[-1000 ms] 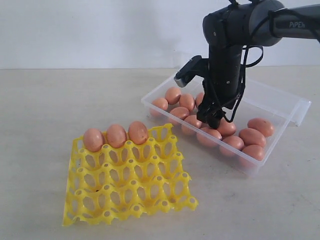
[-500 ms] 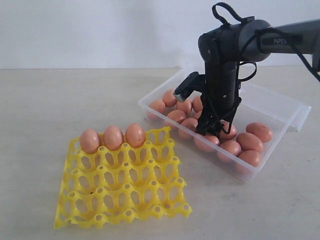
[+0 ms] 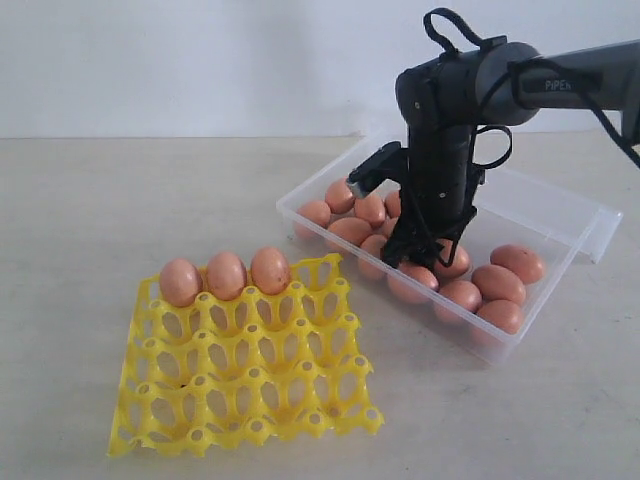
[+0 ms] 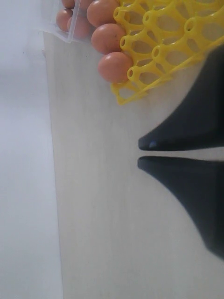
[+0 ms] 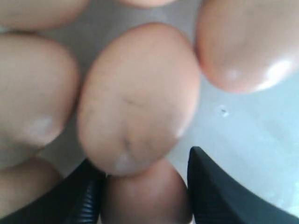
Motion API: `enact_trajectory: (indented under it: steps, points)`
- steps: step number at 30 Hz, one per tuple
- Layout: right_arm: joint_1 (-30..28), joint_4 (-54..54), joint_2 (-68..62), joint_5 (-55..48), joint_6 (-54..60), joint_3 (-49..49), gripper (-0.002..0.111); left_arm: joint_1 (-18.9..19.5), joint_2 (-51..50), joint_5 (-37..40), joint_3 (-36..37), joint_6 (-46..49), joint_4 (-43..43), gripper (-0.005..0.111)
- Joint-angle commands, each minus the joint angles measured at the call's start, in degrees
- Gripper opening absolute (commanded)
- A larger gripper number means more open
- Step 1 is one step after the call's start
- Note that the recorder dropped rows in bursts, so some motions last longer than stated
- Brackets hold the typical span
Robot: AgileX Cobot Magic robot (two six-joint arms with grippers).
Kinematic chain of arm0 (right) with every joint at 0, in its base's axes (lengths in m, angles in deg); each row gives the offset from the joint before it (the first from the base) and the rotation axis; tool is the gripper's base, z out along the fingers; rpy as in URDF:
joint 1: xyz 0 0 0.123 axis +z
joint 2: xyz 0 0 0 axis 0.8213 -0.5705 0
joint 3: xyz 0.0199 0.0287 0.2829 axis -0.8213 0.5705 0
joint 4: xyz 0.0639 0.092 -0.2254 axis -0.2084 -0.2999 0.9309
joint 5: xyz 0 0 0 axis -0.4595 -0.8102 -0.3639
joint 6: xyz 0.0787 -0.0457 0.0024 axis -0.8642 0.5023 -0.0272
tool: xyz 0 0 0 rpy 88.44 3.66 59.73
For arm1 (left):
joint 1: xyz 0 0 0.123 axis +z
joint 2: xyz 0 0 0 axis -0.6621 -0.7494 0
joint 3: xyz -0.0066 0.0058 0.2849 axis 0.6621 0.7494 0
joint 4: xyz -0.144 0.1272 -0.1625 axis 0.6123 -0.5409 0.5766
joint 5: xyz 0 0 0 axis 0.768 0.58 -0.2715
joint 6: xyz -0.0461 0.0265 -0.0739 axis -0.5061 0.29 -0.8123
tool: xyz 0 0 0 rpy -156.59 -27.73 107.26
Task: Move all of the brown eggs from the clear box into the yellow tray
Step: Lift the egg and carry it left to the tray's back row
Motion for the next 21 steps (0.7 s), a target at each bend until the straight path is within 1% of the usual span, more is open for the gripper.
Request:
enact_trajectory:
  steps: [1, 3, 5, 7, 11, 14, 16, 18, 21]
  points:
    - [-0.1, -0.4, 4.2, 9.8, -14.9, 3.8, 0.000, -0.2, 0.2, -0.2, 0.2, 0.1, -0.1, 0.004]
    - [-0.1, -0.4, 7.4, 18.2, -21.6, 9.3, 0.000, -0.2, 0.2, -0.2, 0.2, 0.1, -0.1, 0.004]
    - [-0.1, -0.4, 12.1, 28.1, -26.3, 17.7, 0.000, -0.2, 0.2, -0.2, 0.2, 0.1, -0.1, 0.004]
    - [-0.1, -0.4, 17.5, 41.5, -29.9, 27.6, 0.000, -0.2, 0.2, -0.2, 0.2, 0.1, -0.1, 0.004]
    - [-0.1, -0.4, 27.5, 71.2, -31.2, 46.3, 0.000, -0.2, 0.2, -0.2, 0.2, 0.1, -0.1, 0.004]
    - [-0.1, -0.4, 32.1, 88.2, -31.6, 56.6, 0.000, -0.2, 0.2, -0.2, 0.2, 0.1, -0.1, 0.004]
    - [-0.1, -0.4, 33.5, 96.6, -33.5, 61.3, 0.000, -0.2, 0.2, -0.2, 0.2, 0.1, -0.1, 0.004]
    - [0.0, 1.2, 33.6, 103.3, -37.0, 63.6, 0.000, -0.2, 0.2, -0.2, 0.2, 0.1, -0.1, 0.004]
    - [0.0, 12.6, 33.6, 105.9, -43.7, 63.7, 0.000, -0.2, 0.2, -0.2, 0.2, 0.1, -0.1, 0.004]
